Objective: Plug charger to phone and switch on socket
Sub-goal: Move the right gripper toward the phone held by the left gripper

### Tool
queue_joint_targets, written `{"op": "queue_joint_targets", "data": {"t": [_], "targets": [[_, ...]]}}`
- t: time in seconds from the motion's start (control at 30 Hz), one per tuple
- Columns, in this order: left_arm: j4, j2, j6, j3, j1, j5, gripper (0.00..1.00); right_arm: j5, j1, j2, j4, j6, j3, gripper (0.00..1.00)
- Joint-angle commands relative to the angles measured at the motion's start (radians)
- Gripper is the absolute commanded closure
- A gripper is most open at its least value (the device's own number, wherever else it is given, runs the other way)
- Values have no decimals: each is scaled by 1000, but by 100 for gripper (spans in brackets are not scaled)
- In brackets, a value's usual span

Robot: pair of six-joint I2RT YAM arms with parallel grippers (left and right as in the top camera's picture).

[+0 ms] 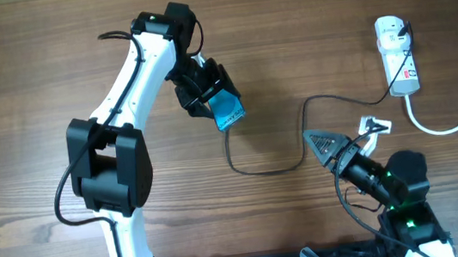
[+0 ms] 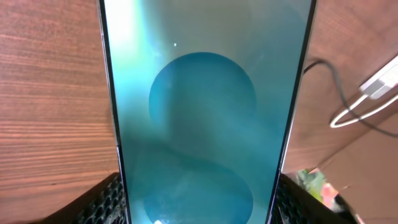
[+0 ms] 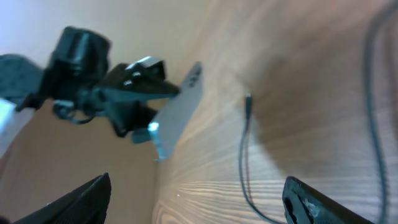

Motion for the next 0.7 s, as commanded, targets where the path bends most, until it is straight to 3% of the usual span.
{"op": "queue_joint_targets", "data": {"t": [0.0, 0.33, 0.67], "targets": [[24, -24, -79, 22, 3, 3, 96, -41, 18, 61, 6, -67, 81, 12], [101, -24, -198, 22, -18, 3, 96, 148, 219, 344, 21, -112, 245, 14], [131, -24, -230, 22, -19, -5, 96, 254, 372, 738, 25, -111, 508, 18]]}}
